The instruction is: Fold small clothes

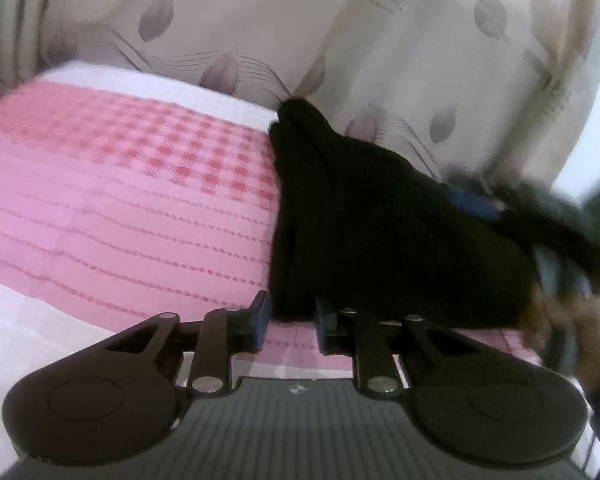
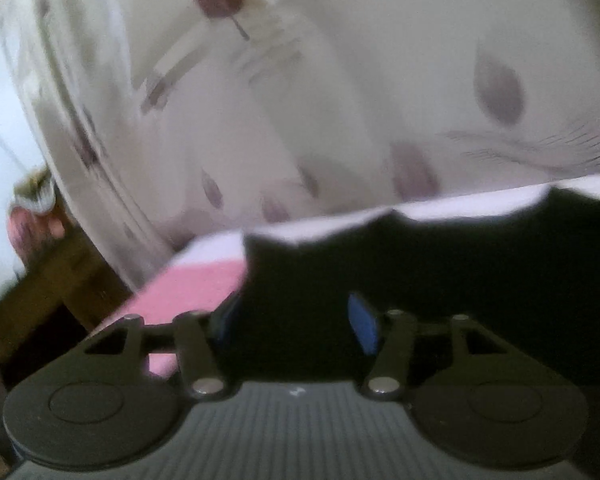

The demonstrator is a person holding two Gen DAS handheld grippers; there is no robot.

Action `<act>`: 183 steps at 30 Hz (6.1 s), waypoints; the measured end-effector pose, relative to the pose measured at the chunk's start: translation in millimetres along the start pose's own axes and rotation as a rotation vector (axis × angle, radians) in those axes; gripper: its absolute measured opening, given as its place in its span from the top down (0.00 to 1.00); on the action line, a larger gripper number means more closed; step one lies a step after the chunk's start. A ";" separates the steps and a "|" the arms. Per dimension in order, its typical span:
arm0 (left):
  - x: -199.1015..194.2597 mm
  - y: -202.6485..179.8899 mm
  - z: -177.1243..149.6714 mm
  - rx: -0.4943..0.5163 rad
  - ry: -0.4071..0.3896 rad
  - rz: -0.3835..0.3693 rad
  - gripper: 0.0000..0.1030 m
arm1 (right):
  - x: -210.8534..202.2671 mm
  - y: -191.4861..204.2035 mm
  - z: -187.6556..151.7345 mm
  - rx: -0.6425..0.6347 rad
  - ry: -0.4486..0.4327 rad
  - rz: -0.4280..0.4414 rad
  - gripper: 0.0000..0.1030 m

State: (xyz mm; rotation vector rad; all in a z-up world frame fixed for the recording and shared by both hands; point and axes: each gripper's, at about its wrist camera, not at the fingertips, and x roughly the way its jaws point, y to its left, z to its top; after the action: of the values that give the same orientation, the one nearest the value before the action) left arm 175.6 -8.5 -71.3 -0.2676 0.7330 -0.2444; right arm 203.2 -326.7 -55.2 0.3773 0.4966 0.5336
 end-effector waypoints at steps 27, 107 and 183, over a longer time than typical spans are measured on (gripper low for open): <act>92.1 12.7 83.9 -0.098 -0.093 0.214 0.64 | -133.2 -108.9 -14.7 -0.017 -0.157 -0.333 0.31; 112.3 -31.1 47.8 0.101 -0.073 0.267 0.00 | -84.6 -122.5 -34.7 -0.072 0.078 -0.680 0.00; 158.3 -45.0 123.1 0.075 0.162 -0.093 0.79 | -90.7 -115.7 -34.8 -0.065 0.042 -0.689 0.00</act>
State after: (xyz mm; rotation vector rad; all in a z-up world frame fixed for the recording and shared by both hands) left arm 367.9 -80.9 -67.7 -0.2124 0.8703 -0.3844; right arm 161.3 -462.9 -105.5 0.1145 0.6095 -0.1098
